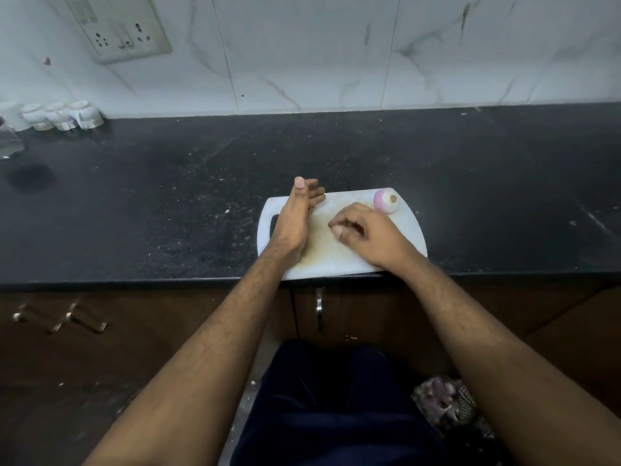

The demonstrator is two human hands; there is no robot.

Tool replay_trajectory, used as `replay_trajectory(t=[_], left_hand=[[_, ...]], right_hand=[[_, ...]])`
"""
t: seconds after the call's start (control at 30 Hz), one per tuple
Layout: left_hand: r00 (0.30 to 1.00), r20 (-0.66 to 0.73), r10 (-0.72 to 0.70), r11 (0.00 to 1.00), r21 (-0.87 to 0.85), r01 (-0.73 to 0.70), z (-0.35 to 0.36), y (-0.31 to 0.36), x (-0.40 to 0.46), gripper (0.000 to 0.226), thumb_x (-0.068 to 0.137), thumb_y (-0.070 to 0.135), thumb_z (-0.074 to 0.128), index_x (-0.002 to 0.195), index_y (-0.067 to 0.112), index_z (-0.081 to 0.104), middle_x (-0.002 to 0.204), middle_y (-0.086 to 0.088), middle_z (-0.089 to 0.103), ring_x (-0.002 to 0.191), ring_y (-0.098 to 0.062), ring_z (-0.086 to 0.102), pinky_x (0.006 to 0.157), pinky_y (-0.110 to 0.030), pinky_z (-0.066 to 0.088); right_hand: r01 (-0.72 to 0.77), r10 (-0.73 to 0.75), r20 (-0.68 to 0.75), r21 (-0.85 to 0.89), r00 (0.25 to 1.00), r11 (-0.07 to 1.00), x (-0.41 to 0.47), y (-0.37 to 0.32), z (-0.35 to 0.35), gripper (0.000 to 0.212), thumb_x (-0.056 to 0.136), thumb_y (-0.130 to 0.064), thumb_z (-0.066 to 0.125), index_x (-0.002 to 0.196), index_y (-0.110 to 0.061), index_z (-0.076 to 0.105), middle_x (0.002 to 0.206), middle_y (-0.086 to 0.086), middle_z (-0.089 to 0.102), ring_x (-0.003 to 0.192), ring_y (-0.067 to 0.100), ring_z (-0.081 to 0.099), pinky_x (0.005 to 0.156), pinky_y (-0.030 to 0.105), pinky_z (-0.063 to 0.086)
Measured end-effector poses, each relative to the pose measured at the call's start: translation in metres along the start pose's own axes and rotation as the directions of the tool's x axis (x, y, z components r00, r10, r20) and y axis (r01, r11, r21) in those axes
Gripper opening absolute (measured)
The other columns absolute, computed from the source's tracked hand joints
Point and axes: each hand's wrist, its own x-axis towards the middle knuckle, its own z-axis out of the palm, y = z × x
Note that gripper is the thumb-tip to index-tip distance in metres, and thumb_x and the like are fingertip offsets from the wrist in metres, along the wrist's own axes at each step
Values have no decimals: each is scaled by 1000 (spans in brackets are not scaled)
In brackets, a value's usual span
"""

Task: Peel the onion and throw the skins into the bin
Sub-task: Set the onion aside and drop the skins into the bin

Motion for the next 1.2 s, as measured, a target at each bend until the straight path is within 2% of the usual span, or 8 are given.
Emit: replay_trajectory(t=[0.07, 0.13, 0.23, 0.33, 0.47, 0.8, 1.0, 1.2], left_hand=[[1000, 7, -6, 1000, 5, 6, 0, 0, 1, 80, 96, 71, 23, 138, 13, 58, 140, -8, 65, 128, -16, 65, 120, -42, 43], [1000, 11, -2, 1000, 26, 2, 0, -1, 1, 80, 97, 71, 23, 134, 12, 63, 136, -4, 67, 126, -15, 67, 120, -42, 44], [1000, 24, 19, 997, 78, -21, 1, -2, -1, 77, 100, 68, 20, 130, 15, 67, 134, 1, 68, 127, -12, 65, 119, -41, 45], [998, 55, 30, 994, 107, -36, 1, -3, -2, 76, 103, 65, 18, 128, 14, 68, 132, 2, 69, 127, -11, 64, 117, -39, 46], [997, 72, 20, 993, 113, -28, 0, -3, 0, 83, 99, 69, 17, 129, 11, 68, 131, -1, 71, 125, -12, 66, 115, -36, 47], [997, 58, 42, 995, 91, -48, 1, -4, -2, 77, 102, 70, 17, 129, 18, 67, 137, 1, 67, 132, -10, 60, 115, -28, 43], [999, 33, 31, 992, 119, -35, -1, -2, -4, 72, 101, 71, 16, 128, 28, 67, 142, 8, 64, 138, -4, 52, 104, -17, 36], [998, 42, 47, 986, 160, -53, -1, -4, -4, 72, 103, 68, 16, 131, 24, 66, 142, 7, 63, 138, -8, 53, 113, -26, 38]], right_hand=[[-74, 82, -83, 101, 993, 992, -9, -6, -12, 24, 104, -18, 54, 122, -19, 69, 116, -9, 68, 103, 6, 65, 88, 21, 51], [-150, 145, -190, -12, 971, 989, -17, -7, -21, 28, 105, -20, 51, 128, -19, 68, 125, -8, 65, 105, 3, 59, 84, 11, 42], [-307, 285, -122, -252, 951, 918, -28, -2, -29, 44, 100, -38, 60, 136, -13, 61, 134, 3, 57, 103, 13, 61, 85, 22, 44], [-368, 375, -37, -301, 926, 880, -31, 2, -18, 55, 92, -42, 72, 135, -12, 58, 131, 5, 48, 99, 17, 60, 83, 28, 44], [-284, 256, -140, -242, 956, 928, -14, -1, 2, 19, 93, -24, 73, 110, -15, 69, 100, 2, 54, 76, 8, 50, 65, 19, 36], [-203, 197, -53, -137, 979, 970, -6, 0, -3, 69, 91, -32, 74, 152, -22, 43, 148, -3, 43, 128, 9, 48, 103, 20, 34], [34, 13, 185, -245, 983, 969, 12, -7, 18, 48, 107, -14, 45, 153, -30, 44, 163, 2, 30, 143, 21, 42, 116, 33, 37], [156, -44, 258, -430, 965, 889, 6, 2, 3, 40, 102, -9, 52, 136, -24, 65, 150, -3, 50, 133, 17, 50, 107, 29, 43]])
